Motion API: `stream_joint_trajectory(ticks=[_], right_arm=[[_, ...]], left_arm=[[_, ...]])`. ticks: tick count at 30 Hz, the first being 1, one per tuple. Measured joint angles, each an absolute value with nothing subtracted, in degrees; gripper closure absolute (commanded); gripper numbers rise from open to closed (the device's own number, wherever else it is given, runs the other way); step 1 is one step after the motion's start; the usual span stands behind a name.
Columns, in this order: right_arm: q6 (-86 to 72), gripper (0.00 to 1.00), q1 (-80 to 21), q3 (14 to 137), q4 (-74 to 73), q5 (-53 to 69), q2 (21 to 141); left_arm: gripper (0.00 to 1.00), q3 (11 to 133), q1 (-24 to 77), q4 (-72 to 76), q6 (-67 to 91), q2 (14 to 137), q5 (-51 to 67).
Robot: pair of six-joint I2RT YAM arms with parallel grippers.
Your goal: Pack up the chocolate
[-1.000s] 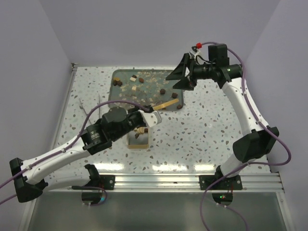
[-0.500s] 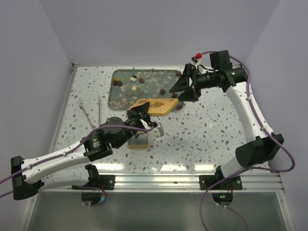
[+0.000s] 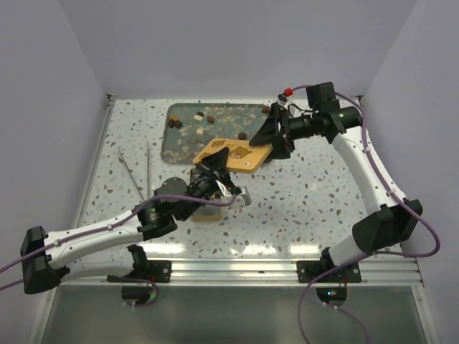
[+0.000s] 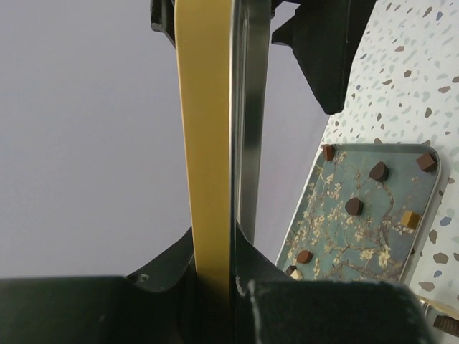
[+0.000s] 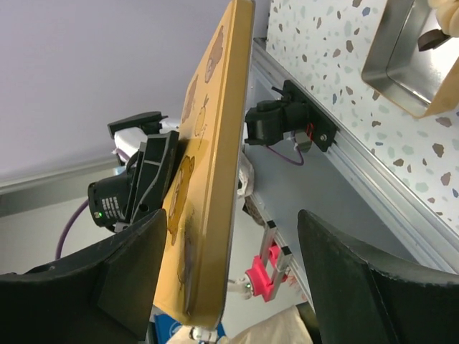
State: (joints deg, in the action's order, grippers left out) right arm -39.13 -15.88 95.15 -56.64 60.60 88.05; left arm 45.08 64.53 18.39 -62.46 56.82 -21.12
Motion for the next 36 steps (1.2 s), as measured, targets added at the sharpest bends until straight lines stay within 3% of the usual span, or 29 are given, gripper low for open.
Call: stream_joint_trajectory(ticks=[12,18,25,29,32,34,36], right_arm=[[-48.93,0.54,-18.72,87.92,-45.28,63.24,85.08],[-51.4,0.68,-19.29,85.71,-43.22,63.9,84.75],[-53.23,0.81,-19.88,84.66,-40.95,64.55,84.03],[-55.09,0.96,-19.99,82.37,-38.06,64.51,82.63],[-59.64,0.98,-19.97,78.54,-32.23,64.49,80.64],[-62.61,0.99,-19.99,76.09,-27.62,64.4,79.59],[-64.75,0.99,-19.99,74.39,-24.64,64.1,78.85]], left_arm=[[0.92,40.27,64.55,25.93,-67.37,58.52,-20.93],[0.84,37.87,64.55,30.46,-69.93,58.85,-21.3],[0.6,36.71,64.55,33.34,-72.27,61.78,-22.85],[0.48,36.62,64.55,33.36,-71.75,62.59,-24.36],[0.41,36.49,64.55,33.43,-70.76,62.57,-25.85],[0.22,36.25,64.55,33.39,-69.82,62.57,-26.74],[0.19,35.94,64.55,33.28,-68.27,62.41,-27.75]])
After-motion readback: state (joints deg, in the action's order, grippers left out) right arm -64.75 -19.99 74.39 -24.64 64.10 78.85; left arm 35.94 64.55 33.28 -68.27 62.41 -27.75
